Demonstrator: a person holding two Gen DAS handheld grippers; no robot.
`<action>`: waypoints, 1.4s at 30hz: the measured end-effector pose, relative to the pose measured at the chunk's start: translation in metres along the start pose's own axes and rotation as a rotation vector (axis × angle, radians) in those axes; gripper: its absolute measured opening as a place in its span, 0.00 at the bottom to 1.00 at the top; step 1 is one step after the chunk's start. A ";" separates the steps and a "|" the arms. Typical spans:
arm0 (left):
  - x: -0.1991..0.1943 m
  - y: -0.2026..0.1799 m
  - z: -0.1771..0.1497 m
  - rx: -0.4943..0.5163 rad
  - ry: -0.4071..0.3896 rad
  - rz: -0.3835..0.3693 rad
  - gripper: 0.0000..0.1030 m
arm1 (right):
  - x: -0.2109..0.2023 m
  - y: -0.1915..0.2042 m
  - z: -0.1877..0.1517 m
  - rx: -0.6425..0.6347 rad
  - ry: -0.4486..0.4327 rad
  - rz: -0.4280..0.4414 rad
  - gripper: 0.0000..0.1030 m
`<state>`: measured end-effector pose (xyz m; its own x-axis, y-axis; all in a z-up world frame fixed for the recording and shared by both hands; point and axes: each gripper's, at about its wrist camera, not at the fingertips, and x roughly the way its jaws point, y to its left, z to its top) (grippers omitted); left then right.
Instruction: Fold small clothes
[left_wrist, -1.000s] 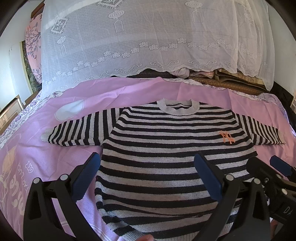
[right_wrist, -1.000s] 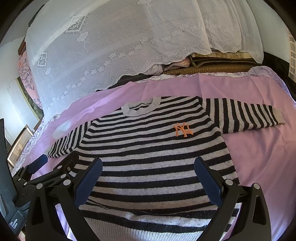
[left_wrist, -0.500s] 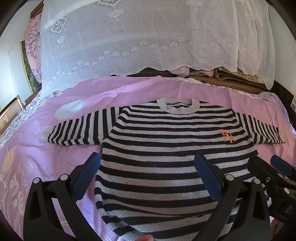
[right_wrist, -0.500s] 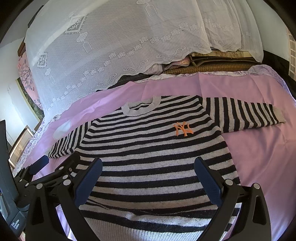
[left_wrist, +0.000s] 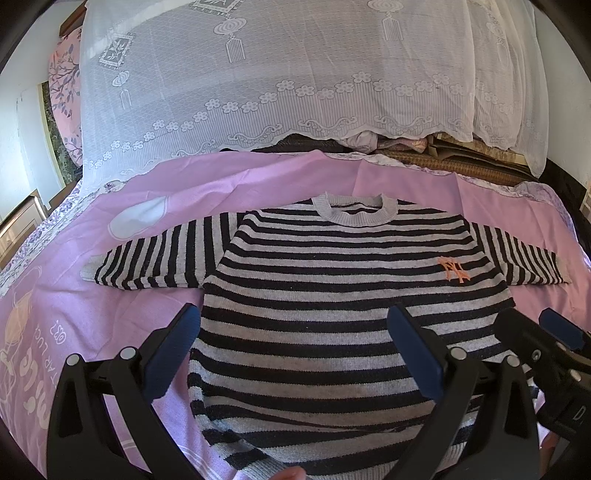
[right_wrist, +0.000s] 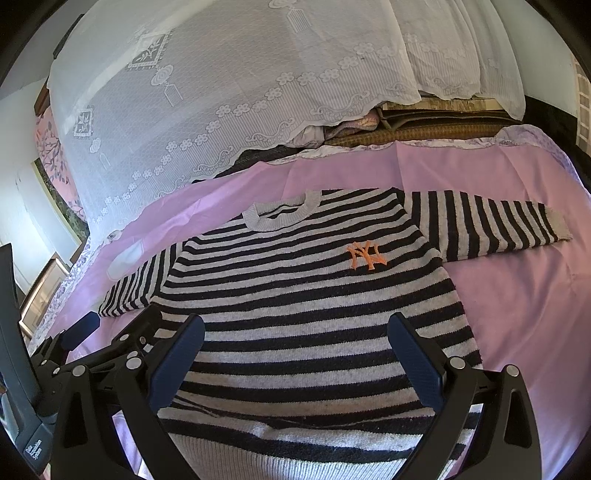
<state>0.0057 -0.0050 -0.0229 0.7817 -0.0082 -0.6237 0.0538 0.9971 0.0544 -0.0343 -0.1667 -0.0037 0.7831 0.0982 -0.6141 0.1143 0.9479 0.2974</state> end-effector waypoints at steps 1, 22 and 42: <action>0.000 0.000 0.000 0.000 0.000 0.000 0.96 | 0.000 -0.001 0.000 0.001 0.001 0.001 0.97; 0.016 -0.008 -0.002 0.020 0.049 0.006 0.96 | 0.009 -0.012 0.002 0.057 0.004 -0.005 0.97; 0.100 -0.011 -0.027 0.021 0.313 -0.043 0.96 | 0.077 -0.080 -0.006 0.204 0.110 0.077 0.97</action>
<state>0.0666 -0.0152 -0.1068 0.5496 -0.0231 -0.8351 0.0977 0.9945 0.0367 0.0131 -0.2330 -0.0789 0.7245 0.2104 -0.6564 0.1871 0.8564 0.4811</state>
